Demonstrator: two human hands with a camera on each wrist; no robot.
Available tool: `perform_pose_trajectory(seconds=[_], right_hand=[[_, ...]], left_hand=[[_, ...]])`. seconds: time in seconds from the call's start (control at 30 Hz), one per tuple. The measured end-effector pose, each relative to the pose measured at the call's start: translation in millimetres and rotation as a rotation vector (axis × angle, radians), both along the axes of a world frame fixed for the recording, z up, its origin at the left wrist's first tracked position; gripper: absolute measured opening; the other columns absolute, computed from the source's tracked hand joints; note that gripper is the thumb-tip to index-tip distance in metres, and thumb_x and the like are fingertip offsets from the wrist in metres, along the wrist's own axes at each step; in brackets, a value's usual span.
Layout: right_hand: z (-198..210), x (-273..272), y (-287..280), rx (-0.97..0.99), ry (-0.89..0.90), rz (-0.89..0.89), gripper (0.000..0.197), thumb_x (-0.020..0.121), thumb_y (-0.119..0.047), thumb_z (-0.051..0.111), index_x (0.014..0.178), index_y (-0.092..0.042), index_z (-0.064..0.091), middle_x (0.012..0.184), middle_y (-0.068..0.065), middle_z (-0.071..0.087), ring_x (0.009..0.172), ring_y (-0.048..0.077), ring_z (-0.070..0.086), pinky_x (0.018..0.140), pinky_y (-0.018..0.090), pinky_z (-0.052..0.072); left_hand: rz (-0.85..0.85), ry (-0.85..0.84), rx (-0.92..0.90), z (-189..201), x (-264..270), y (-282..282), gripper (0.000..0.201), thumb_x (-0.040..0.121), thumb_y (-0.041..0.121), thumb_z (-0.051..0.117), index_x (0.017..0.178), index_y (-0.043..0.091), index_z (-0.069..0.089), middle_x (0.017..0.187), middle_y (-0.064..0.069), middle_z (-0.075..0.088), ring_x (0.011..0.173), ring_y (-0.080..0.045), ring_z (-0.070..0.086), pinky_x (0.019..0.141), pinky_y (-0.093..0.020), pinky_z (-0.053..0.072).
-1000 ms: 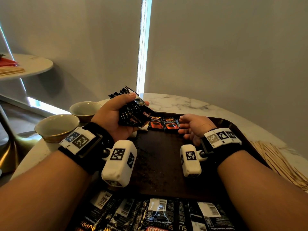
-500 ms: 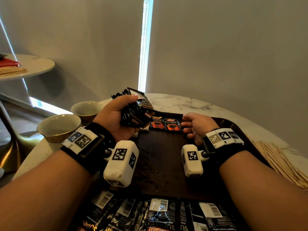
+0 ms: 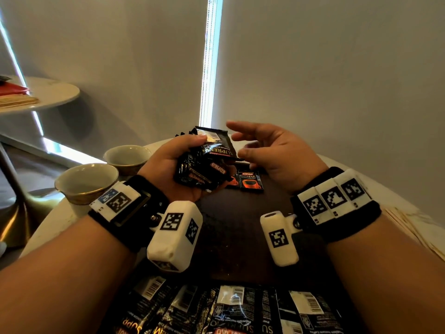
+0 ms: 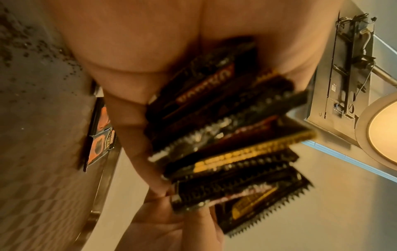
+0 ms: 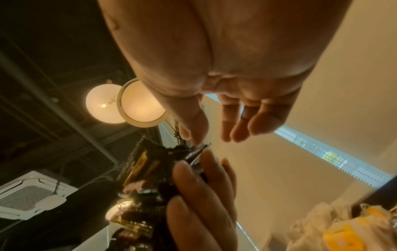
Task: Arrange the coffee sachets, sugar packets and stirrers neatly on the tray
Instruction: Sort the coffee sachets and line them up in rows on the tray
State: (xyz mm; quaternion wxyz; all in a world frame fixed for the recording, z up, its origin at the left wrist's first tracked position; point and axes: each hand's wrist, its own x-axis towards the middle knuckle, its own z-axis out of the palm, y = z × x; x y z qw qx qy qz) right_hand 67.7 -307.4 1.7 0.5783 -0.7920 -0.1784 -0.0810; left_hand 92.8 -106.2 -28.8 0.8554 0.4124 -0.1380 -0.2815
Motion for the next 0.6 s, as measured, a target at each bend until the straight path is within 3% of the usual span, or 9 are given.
perform_pose_trajectory(seconds=[0.17,0.23,0.33,0.4,0.6], right_hand=[[-3.2,-1.2,4.5,0.009,0.019,0.054,0.043,0.087,0.002,0.063,0.116,-0.028,0.073,0.100,0.029,0.069,0.080,0.022,0.069,0.074,0.024,0.055],[-5.4,0.9,3.9,0.024,0.032,0.072,0.042,0.086,0.000,0.064,0.115,-0.028,0.073,0.100,0.030,0.070,0.090,0.035,0.071,0.084,0.036,0.059],[-8.1,0.7,7.6,0.017,0.019,0.075,0.040,0.087,-0.003,0.063,0.112,-0.032,0.075,0.104,0.036,0.066,0.101,0.051,0.063,0.093,0.052,0.055],[-9.6,0.7,8.8,-0.007,0.007,0.034,0.038,0.088,-0.004,0.065,0.109,-0.034,0.075,0.101,0.033,0.068,0.099,0.048,0.065,0.094,0.055,0.054],[-13.3,4.3,10.8,-0.041,-0.009,-0.035,0.033,0.089,0.001,0.065,0.108,-0.023,0.077,0.108,0.003,0.076,0.105,0.020,0.071,0.097,0.043,0.054]], left_hand=[[-0.025,-0.021,0.002,-1.8,-1.9,0.7,0.047,0.087,0.031,0.052,0.125,0.004,0.061,0.103,-0.019,0.070,0.086,-0.030,0.070,0.075,-0.038,0.059],[-0.051,-0.024,0.007,-2.3,-3.4,-0.1,0.049,0.088,0.031,0.053,0.128,0.002,0.060,0.107,-0.020,0.068,0.089,-0.032,0.069,0.079,-0.040,0.058],[-0.062,-0.024,0.011,-2.9,-3.5,-1.1,0.047,0.088,0.030,0.050,0.125,0.002,0.060,0.101,-0.019,0.070,0.083,-0.030,0.071,0.073,-0.039,0.060],[-0.080,-0.011,-0.005,-3.2,-5.0,-1.6,0.047,0.090,0.031,0.050,0.126,0.001,0.059,0.102,-0.020,0.070,0.086,-0.032,0.072,0.074,-0.040,0.061],[-0.094,-0.028,-0.046,-5.3,-4.2,-0.1,0.048,0.091,0.033,0.055,0.126,0.003,0.064,0.111,-0.021,0.069,0.096,-0.034,0.071,0.084,-0.046,0.060]])
